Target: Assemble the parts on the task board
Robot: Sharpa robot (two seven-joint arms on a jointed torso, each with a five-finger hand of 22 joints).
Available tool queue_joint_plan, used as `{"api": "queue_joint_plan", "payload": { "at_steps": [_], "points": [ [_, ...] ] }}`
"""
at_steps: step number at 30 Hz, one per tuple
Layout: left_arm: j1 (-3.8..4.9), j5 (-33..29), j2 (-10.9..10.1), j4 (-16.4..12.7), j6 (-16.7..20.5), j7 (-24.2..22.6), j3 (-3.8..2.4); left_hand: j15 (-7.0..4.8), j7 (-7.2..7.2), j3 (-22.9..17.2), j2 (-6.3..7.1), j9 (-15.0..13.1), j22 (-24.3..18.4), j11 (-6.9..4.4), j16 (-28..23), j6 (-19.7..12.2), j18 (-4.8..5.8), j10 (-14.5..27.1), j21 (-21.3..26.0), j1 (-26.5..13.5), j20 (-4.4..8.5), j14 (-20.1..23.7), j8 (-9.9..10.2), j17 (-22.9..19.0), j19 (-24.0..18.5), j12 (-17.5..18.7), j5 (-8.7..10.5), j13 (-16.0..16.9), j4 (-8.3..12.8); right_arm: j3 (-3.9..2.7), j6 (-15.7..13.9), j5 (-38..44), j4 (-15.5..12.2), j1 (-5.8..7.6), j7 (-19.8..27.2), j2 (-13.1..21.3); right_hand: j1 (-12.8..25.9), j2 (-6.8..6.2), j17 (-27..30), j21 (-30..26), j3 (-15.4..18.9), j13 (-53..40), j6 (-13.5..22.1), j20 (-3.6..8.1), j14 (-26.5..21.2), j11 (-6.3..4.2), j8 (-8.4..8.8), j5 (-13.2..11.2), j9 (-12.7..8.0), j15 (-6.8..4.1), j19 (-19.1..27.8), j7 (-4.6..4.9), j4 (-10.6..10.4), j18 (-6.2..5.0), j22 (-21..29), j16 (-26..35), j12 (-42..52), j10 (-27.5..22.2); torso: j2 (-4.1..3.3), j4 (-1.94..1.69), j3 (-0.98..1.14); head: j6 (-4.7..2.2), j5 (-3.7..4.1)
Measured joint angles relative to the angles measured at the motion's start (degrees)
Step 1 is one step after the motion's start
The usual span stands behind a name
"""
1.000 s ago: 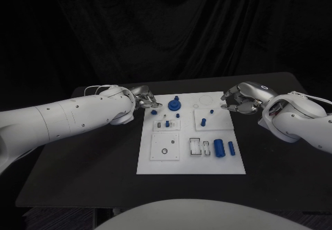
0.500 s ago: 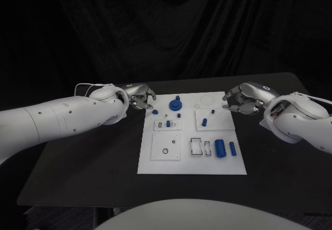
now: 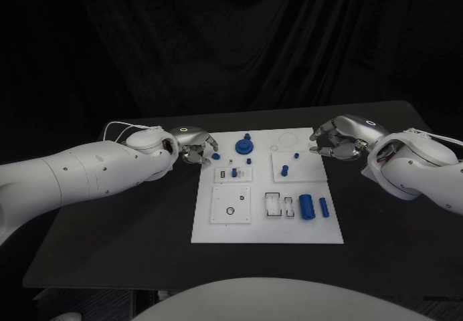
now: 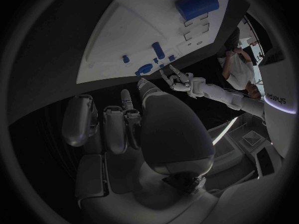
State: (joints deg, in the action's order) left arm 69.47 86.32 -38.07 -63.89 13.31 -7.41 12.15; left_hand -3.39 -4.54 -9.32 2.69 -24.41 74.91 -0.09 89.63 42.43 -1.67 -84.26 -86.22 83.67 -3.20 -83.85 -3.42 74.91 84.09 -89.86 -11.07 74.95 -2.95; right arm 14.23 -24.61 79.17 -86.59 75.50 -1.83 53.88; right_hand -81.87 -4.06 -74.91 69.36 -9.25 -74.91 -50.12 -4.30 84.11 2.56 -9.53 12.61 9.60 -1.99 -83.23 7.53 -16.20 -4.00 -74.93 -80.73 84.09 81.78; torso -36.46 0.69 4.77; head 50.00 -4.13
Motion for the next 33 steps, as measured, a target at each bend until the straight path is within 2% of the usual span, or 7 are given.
{"api": "queue_joint_plan", "payload": {
  "at_steps": [3, 9, 19, 24, 30, 33],
  "points": [
    [-0.52, 0.6, 0.7, 1.0, 0.0, -0.6, -0.01, 0.00, 0.00, -0.1, 0.00, 0.7, 0.0, 0.00, 0.0, 0.4, 0.00, 0.0, 0.0, 0.0, 0.00, 0.0, 0.0, 0.0, 0.0, 0.0, -0.87, 0.0, 0.1, 0.00, 0.1, 0.0, 0.0, 0.00, 0.0, 0.0, 0.0, 0.00, 0.0, 0.0, 0.0, 0.0, 0.0, 0.00, 0.0, 0.00, 0.00, 0.0, 0.0, 0.00, 0.0, 0.00, 0.0, 0.00, 0.0, 0.0, 0.0, 0.0, 0.01, 0.03, 0.01, 0.00, 0.00],
    [-1.03, 1.2, 1.7, 2.5, 0.1, -1.3, -0.03, 0.00, -0.07, -0.5, -0.09, 1.5, 0.0, 0.00, 0.0, 0.5, -0.01, 0.0, 0.0, 0.1, 0.00, 0.0, 0.0, 0.0, 0.0, 0.0, -1.56, 0.0, 0.5, 0.00, 0.2, 0.0, -0.1, -0.01, 0.0, 0.0, 0.0, 0.00, 0.0, 0.0, 0.0, 0.0, 0.0, 0.00, 0.0, 0.00, 0.00, 0.0, -0.1, 0.00, 0.0, 0.00, 0.0, 0.00, 0.0, 0.0, 0.0, 0.0, 0.02, 0.03, 0.02, 0.00, 0.14],
    [-1.40, 1.6, 2.9, 3.8, 2.3, -1.6, -0.04, 0.01, -0.07, -1.2, -0.20, 2.8, 0.0, 0.01, 0.0, 0.9, -0.01, 0.0, 0.0, 0.8, 0.00, 0.0, 0.0, 0.0, 0.0, 0.0, -2.87, 0.0, 0.9, 0.00, 0.4, 0.0, -0.1, -0.15, 0.0, 0.0, 0.0, 0.00, 0.0, 0.0, 0.0, 0.0, 0.0, 0.00, 0.0, 0.00, 0.00, 0.0, -0.1, 0.00, 0.0, 0.00, 0.0, 0.00, 0.0, 0.0, 0.0, 0.0, 0.06, -0.03, 0.02, 0.00, 0.16],
    [-1.54, 1.7, 3.2, 4.1, 3.2, -1.6, -0.03, -0.20, 0.67, -1.9, -0.20, 3.5, 0.0, -0.24, 0.0, 2.4, -0.01, 0.3, 0.0, 0.8, 0.03, -0.2, -0.4, 0.0, 0.0, 0.0, -2.87, 0.0, 0.9, 0.00, 0.6, 0.0, -0.1, -0.23, -0.1, -0.1, 0.0, 0.00, 0.0, 0.0, 0.0, 0.0, 0.0, 0.00, 0.0, 0.00, 0.00, 0.0, -0.1, 0.00, 0.0, 0.00, 0.0, 0.00, 0.0, 0.0, 0.0, 0.0, 0.09, -0.03, 0.02, 0.00, 0.12],
    [-1.60, 1.8, 3.1, 4.1, 3.7, -1.5, -0.03, -0.20, 0.28, -2.3, -0.04, 4.4, 0.0, -0.24, 0.0, 4.9, -0.01, 0.3, 0.0, 0.6, 0.22, -0.2, -0.9, 0.0, -0.2, 0.0, -2.86, 0.0, 0.5, 0.00, 0.9, 0.0, 0.0, -0.31, -0.1, -0.1, 0.0, 0.00, 0.0, -0.4, -0.2, 0.0, 0.0, 0.00, 0.0, 0.00, 0.00, 0.0, -0.1, 0.00, 0.0, 0.00, -0.2, 0.00, 0.0, 0.0, 0.0, 0.0, 0.12, -0.03, 0.02, 0.00, 0.19],
    [-1.63, 1.9, 2.7, 4.0, 3.8, -1.3, -0.03, -0.20, 0.28, -2.3, 0.80, 5.0, 0.0, -0.24, 0.0, 4.9, -0.01, 0.3, 0.0, -0.3, 0.22, -0.2, -0.9, 0.0, -0.2, 0.0, -1.48, 0.0, 0.5, 0.00, 1.1, 0.0, 0.0, -0.33, -0.2, 0.0, 0.0, 0.00, 0.0, -0.4, -0.2, 0.0, 0.0, -0.21, 0.0, 0.00, 0.00, 0.0, -0.1, 0.00, 0.2, 0.00, -0.2, 0.00, 0.0, 0.2, 0.0, 0.0, 0.12, -0.03, 0.02, 0.00, 0.15]
  ]
}}
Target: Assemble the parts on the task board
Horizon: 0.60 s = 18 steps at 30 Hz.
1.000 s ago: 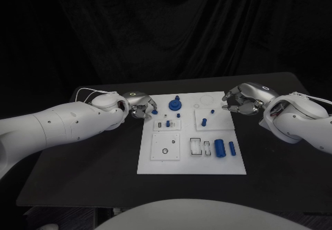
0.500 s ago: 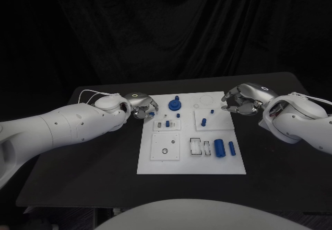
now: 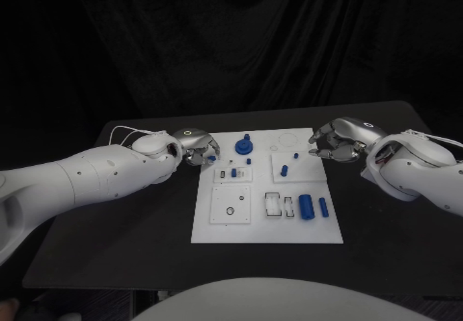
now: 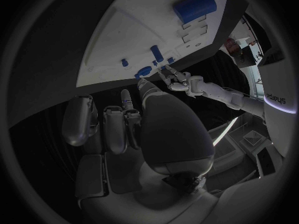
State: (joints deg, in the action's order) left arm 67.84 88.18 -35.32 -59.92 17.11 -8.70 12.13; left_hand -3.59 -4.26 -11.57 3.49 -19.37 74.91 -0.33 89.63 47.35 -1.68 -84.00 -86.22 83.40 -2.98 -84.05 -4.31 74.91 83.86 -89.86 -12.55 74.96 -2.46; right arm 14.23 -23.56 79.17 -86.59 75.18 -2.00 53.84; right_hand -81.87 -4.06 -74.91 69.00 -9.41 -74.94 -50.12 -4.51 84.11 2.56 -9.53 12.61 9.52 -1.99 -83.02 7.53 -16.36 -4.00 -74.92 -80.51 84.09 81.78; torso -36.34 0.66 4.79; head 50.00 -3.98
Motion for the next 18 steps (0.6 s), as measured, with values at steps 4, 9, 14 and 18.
{"api": "queue_joint_plan", "payload": {
  "at_steps": [4, 9, 14, 18],
  "points": [
    [-0.06, 0.0, -0.7, -0.7, 0.3, 0.7, 0.00, 0.00, -0.02, 0.9, 0.32, 0.7, 0.0, 0.00, 0.0, 0.0, 0.00, 0.0, 0.0, -1.5, 0.00, 0.0, 0.3, 0.0, 0.0, 0.0, 2.36, 0.0, -0.9, 0.00, 0.3, 0.0, 0.0, -0.03, -0.1, 0.0, 0.0, 0.00, 0.0, -0.2, 0.0, 0.0, 0.0, 0.00, 0.0, 0.00, 0.00, 0.0, 0.0, 0.00, 0.0, 0.00, 0.0, 0.00, 0.0, 0.0, -0.3, 0.0, 0.01, -0.05, 0.01, 0.00, -0.05],
    [-0.18, 0.1, -1.7, -2.1, 0.9, 1.9, 0.00, 0.46, -0.96, 2.5, 0.61, 1.2, 0.0, 0.30, 0.0, 0.5, -0.01, 0.0, 0.0, -4.3, -0.16, 0.0, 0.3, 0.0, 0.2, 0.0, 4.87, 0.0, -2.5, 0.00, 0.6, 0.0, 0.0, -0.12, -0.2, 0.0, 0.0, 0.00, 0.0, -0.2, 0.0, 0.0, 0.0, 0.00, 0.0, 0.00, 0.00, 0.0, 0.0, 0.00, 0.0, 0.00, 0.0, 0.00, 0.0, 0.2, -0.3, -0.4, 0.02, -0.07, 0.00, 0.00, -0.26],
    [-0.39, 0.1, -2.2, -2.8, 1.9, 3.6, 0.00, 0.46, -1.17, 2.7, 0.61, 1.2, 0.0, 0.38, 0.0, 0.7, -0.01, 0.0, 0.0, -4.3, -0.22, 0.0, 0.3, 0.0, 0.2, 0.0, 4.87, 0.0, -2.7, 0.00, 0.9, 0.0, 0.1, -0.17, -0.3, 0.1, 0.0, 0.00, 0.0, -0.6, 0.0, 0.0, 0.0, 0.00, 0.0, 0.00, 0.00, 0.0, 0.0, 0.00, 0.0, 0.00, 0.0, 0.00, 0.0, 0.2, -0.6, -0.4, 0.03, -0.07, 0.00, 0.00, -0.38],
    [-0.44, 0.1, -2.4, -2.8, 2.5, 4.9, 0.01, 0.64, -1.58, 2.7, 0.31, 1.2, 0.0, 0.55, 0.0, 1.1, -0.02, -0.1, 0.0, -4.6, -0.43, 0.2, 0.3, 0.0, 0.0, 0.0, 4.11, 0.0, -2.7, 0.00, 1.0, 0.0, 0.2, -0.20, -0.3, 0.1, 0.0, 0.00, 0.0, -0.6, 0.0, 0.0, 0.0, 0.00, 0.0, 0.21, 0.00, 0.0, 0.0, 0.00, 0.0, 0.00, 0.0, 0.00, 0.0, 0.2, -0.6, -0.6, 0.03, -0.07, 0.00, 0.00, -0.51]
  ]
}}
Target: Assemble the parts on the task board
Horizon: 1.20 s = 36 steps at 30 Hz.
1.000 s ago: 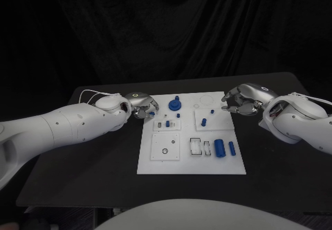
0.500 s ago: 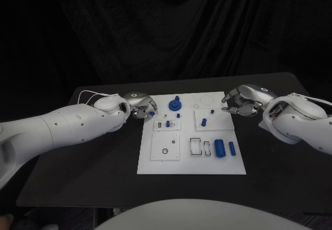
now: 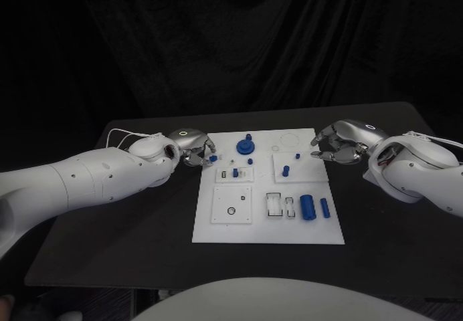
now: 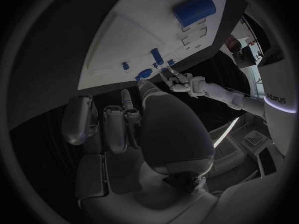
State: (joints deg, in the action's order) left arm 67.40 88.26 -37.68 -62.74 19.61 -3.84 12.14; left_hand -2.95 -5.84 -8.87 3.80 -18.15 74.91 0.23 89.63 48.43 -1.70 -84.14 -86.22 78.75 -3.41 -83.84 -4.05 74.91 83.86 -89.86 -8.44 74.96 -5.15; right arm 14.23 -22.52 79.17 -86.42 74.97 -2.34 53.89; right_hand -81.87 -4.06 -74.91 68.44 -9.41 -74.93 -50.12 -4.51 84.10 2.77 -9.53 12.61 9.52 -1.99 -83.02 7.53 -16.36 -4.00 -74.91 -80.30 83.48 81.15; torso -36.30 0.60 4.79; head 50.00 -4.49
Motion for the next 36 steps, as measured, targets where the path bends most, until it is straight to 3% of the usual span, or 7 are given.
{"api": "queue_joint_plan", "payload": {
  "at_steps": [9, 24, 32, 36],
  "points": [
    [-0.42, 0.0, 0.5, 0.7, 0.5, 1.5, -0.02, 0.20, -0.15, -0.7, -0.94, 0.1, 0.0, 0.00, 0.0, 1.8, 0.00, 0.0, 0.0, 0.9, -0.21, -0.2, -0.4, 0.0, 0.2, 0.0, -1.83, 0.0, 0.3, 0.00, 0.4, 0.0, 0.0, -0.02, -0.1, 0.0, 0.0, 0.01, 0.0, 0.0, 0.0, 0.0, 0.0, 0.00, 0.0, -0.21, 0.00, 0.0, -0.1, 0.00, 0.0, -0.02, 0.0, 0.00, 0.0, 0.2, 0.0, -0.2, -0.06, 0.09, 0.02, 0.00, -0.08],
    [-1.52, 0.0, 1.4, 1.7, 2.2, 1.2, -0.43, 0.20, -0.21, -1.2, -0.95, 0.7, 0.0, 0.20, 0.0, 4.1, 0.00, 0.2, 0.0, 0.9, -0.20, -0.2, -0.6, 0.0, 0.2, 0.0, -4.38, 0.0, 0.5, 0.00, 1.1, 0.0, -0.1, -0.04, -0.4, 0.1, -0.2, 0.23, 0.0, -0.7, 0.0, 0.0, -0.2, -0.20, 0.0, -0.20, 0.22, 0.0, -0.1, 0.00, 0.2, -0.21, 0.0, -0.01, 0.0, 0.7, -0.5, -0.6, -0.14, 0.09, 0.02, 0.00, 0.20],
    [-1.80, -0.1, 1.5, 1.6, 2.5, 0.6, -0.40, 0.61, -0.67, -2.3, -1.17, 2.1, 0.0, 0.61, 0.0, 2.0, 0.00, 0.2, 0.0, 1.2, -0.40, -0.2, 0.3, 0.0, 0.0, 0.0, -6.07, 0.0, 1.4, 0.00, 1.5, 0.0, -0.1, -0.04, -0.6, 0.1, -0.2, 0.23, 0.0, -0.8, 0.0, 0.0, -0.2, 0.00, 0.0, -0.21, 0.22, 0.0, -0.1, 0.00, 0.4, -0.21, 0.0, 0.00, 0.0, 0.7, -0.7, -0.6, -0.09, -0.03, 0.02, 0.00, -0.03],
    [-1.90, -0.1, 1.5, 1.5, 2.8, 0.3, -0.32, 0.61, -0.93, -3.2, -1.02, 3.8, 0.0, 0.72, 0.0, -1.9, 0.00, 0.1, 0.0, 1.3, -0.60, -0.2, 0.3, 0.0, 0.2, 0.0, -5.96, 0.0, 2.0, 0.00, 1.7, 0.0, -0.1, -0.05, -0.6, 0.0, -0.2, 0.23, 0.0, -0.9, -0.2, 0.0, -0.2, 0.00, 0.0, -0.21, 0.22, 0.0, -0.2, 0.00, 0.4, -0.21, 0.2, 0.00, 0.0, 0.7, -0.7, -0.6, -0.08, -0.01, 0.02, 0.00, -0.16]
  ]
}}
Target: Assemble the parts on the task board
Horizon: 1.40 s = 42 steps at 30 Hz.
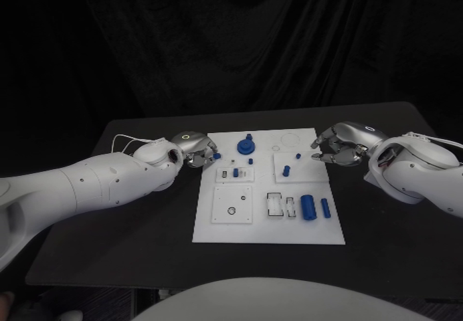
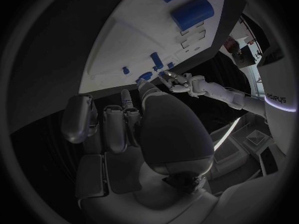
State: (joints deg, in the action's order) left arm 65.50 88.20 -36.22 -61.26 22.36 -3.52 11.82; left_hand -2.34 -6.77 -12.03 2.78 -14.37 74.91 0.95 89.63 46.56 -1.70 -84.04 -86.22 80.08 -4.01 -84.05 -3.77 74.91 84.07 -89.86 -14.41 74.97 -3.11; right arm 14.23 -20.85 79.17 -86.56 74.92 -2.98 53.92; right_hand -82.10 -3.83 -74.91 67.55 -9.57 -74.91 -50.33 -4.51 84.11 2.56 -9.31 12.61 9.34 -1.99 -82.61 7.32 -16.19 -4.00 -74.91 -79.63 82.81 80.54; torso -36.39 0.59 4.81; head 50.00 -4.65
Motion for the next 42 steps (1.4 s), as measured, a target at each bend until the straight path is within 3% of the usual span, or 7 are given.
{"api": "queue_joint_plan", "payload": {
  "at_steps": [2, 6, 17, 26, 36, 42],
  "points": [
    [-0.04, 0.0, -0.1, -0.2, 0.4, -0.2, 0.01, 0.00, -0.04, -0.2, 0.43, 0.9, 0.0, 0.10, 0.0, -2.1, 0.00, -0.1, 0.0, 0.5, 0.00, 0.0, 0.0, 0.0, 0.0, 0.0, 1.37, 0.0, 0.2, 0.00, 0.1, 0.0, 0.0, -0.01, 0.0, 0.0, 0.0, 0.00, 0.0, 0.0, 0.0, 0.0, 0.0, 0.00, 0.0, 0.00, 0.00, 0.0, 0.0, 0.00, 0.0, 0.00, 0.0, 0.00, 0.0, 0.0, 0.0, 0.0, 0.02, 0.03, 0.00, 0.00, -0.06],
    [-0.14, 0.0, -0.3, -0.6, 1.3, -0.6, 0.06, 0.00, -0.08, 0.0, 0.79, 1.2, 0.0, 0.14, 0.0, -2.2, 0.00, -0.1, 0.0, 0.9, 0.00, 0.0, 0.0, 0.0, 0.0, 0.0, 2.01, 0.0, 0.5, 0.00, 0.2, 0.0, 0.0, -0.02, -0.1, 0.1, 0.0, 0.00, 0.0, 0.0, 0.0, 0.0, 0.0, 0.00, 0.0, 0.00, 0.00, 0.0, 0.0, 0.00, 0.0, 0.00, 0.0, -0.01, 0.0, 0.0, 0.0, 0.0, 0.02, 0.07, -0.01, 0.00, -0.07],
    [-0.33, 0.0, -0.3, -1.4, 2.3, -1.1, 0.16, 0.41, -0.38, 0.4, 0.41, 1.5, 0.0, 0.35, 0.0, -1.6, 0.00, 0.1, 0.0, 0.5, -0.20, 0.0, 0.0, 0.0, -0.2, 0.0, 2.13, 0.0, 0.1, 0.00, 0.4, 0.0, 0.0, -0.03, -0.1, 0.2, -0.2, 0.23, 0.0, 0.0, 0.0, 0.0, 0.0, 0.00, 0.0, 0.00, 0.00, 0.0, 0.0, 0.00, 0.0, 0.00, 0.0, 0.00, 0.0, 0.0, 0.0, 0.0, -0.03, 0.12, -0.02, 0.00, -0.06],
    [-0.34, 0.0, 0.2, -0.6, 2.2, -1.0, 0.15, 0.41, -0.30, 0.6, 0.33, 1.5, 0.0, 0.35, 0.0, 0.4, 0.00, 0.1, 0.0, 0.1, -0.40, 0.0, -0.7, 0.0, 0.0, 0.0, 2.13, 0.0, 0.1, 0.00, 0.5, 0.0, 0.0, -0.04, -0.1, 0.1, -0.2, 0.23, 0.0, 0.0, 0.0, 0.0, -0.2, 0.00, 0.0, 0.21, 0.00, 0.3, 0.0, 0.00, 0.0, 0.20, 0.0, 0.00, 0.0, 0.0, 0.0, -0.2, 0.01, 0.13, -0.01, 0.00, -0.15],
    [-0.34, 0.0, 0.6, 0.0, 2.0, -0.9, 0.10, 0.40, -0.29, 0.6, 0.33, 1.8, 0.0, 0.35, 0.0, 0.4, 0.00, 0.1, 0.0, 0.1, -0.40, 0.0, -0.7, 0.0, 0.0, 0.0, 2.13, 0.0, 0.1, 0.00, 0.8, 0.0, 0.1, -0.07, -0.2, 0.1, -0.2, 0.23, 0.0, 0.0, 0.0, 0.0, -0.2, 0.00, 0.0, 0.21, 0.00, 0.3, -0.1, 0.00, 0.0, 0.20, 0.0, 0.00, 0.0, 0.2, 0.0, -0.2, 0.03, 0.11, -0.01, 0.00, -0.04],
    [-0.34, 0.0, 0.7, 0.2, 2.0, -0.8, 0.09, 0.40, 1.06, 0.3, 0.32, 2.5, 0.0, -0.04, 0.0, -1.3, 0.00, 0.0, 0.2, 0.1, -0.40, 0.0, 0.0, 0.0, 0.0, 0.0, 2.12, 0.0, 0.4, -0.01, 1.0, 0.0, 0.1, -0.09, -0.2, 0.0, -0.2, 0.23, 0.0, -0.2, 0.0, 0.0, -0.2, 0.00, 0.0, 0.21, 0.00, 0.3, -0.1, 0.00, 0.0, 0.20, 0.0, 0.00, 0.0, 0.2, 0.0, -0.2, 0.02, 0.11, -0.01, 0.00, -0.05]
  ]
}}
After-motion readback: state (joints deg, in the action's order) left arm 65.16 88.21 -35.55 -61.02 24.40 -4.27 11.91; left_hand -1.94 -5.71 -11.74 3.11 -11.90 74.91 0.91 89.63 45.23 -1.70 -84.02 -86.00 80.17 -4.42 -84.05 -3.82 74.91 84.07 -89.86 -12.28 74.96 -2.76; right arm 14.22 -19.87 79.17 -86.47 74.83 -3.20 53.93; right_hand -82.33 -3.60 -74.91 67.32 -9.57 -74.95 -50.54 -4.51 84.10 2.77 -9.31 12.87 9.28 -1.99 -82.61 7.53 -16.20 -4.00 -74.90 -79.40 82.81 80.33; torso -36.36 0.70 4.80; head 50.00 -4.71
